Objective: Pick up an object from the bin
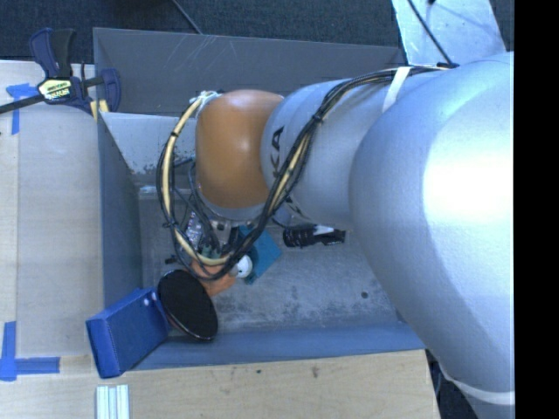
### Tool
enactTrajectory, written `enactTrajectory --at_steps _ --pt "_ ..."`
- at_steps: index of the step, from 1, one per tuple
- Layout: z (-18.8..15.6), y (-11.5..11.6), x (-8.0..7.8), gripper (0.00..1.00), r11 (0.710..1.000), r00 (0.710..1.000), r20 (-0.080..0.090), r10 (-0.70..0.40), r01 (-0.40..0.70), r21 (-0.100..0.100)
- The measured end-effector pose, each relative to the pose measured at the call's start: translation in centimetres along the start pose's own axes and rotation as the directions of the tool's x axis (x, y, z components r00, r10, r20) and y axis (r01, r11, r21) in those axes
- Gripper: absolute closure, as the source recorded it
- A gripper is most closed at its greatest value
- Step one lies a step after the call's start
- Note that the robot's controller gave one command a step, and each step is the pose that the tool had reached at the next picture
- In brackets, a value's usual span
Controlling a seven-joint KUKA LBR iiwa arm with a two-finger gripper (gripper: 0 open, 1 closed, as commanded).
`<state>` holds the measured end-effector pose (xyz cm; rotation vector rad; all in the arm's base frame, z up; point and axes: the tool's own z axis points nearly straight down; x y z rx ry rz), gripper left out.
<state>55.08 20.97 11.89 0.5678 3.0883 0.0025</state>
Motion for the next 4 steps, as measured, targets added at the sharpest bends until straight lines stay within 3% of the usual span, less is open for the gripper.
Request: enactTrajectory --at_steps 4 --pt "-3.9 0.0 -0.1 1.00 1.000 1.000 0.000 0.001 -0.001 0.000"
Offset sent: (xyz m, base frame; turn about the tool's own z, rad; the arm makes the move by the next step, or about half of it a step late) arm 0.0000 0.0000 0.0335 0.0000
